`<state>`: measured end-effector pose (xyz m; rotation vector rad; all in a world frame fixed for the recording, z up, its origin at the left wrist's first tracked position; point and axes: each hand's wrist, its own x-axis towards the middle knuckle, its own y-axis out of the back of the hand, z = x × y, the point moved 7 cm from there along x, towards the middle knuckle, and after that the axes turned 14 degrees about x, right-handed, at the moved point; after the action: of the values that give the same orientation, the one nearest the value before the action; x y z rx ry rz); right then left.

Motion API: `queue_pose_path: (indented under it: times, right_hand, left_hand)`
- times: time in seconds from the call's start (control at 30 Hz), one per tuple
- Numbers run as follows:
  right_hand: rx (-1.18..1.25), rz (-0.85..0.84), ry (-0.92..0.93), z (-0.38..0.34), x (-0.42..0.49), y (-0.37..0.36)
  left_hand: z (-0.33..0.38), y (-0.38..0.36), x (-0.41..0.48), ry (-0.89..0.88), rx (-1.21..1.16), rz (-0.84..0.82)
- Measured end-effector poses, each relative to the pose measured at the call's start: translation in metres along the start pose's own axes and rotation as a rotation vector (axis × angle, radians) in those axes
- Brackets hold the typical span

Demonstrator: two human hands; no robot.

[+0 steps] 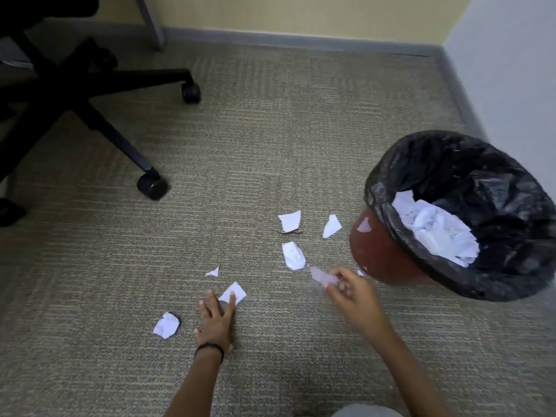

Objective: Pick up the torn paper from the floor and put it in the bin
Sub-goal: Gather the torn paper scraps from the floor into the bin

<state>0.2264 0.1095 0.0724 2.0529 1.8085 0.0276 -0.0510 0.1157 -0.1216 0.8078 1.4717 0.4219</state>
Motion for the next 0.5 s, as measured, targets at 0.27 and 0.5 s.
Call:
queue_pose_path:
  times: [0.27, 0.5]
  right_hand:
    - [0.260, 0.584, 0.151, -0.096, -0.029, 0.133]
    - [0.280, 0.576, 0.022, -0.129, -0.046, 0.112]
  left_hand:
    - [-0.008, -0.006, -0.008, -0.189, -0.194, 0.038]
    - [-0.098, 0.003, -0.028, 0.243, -0.437, 0.299]
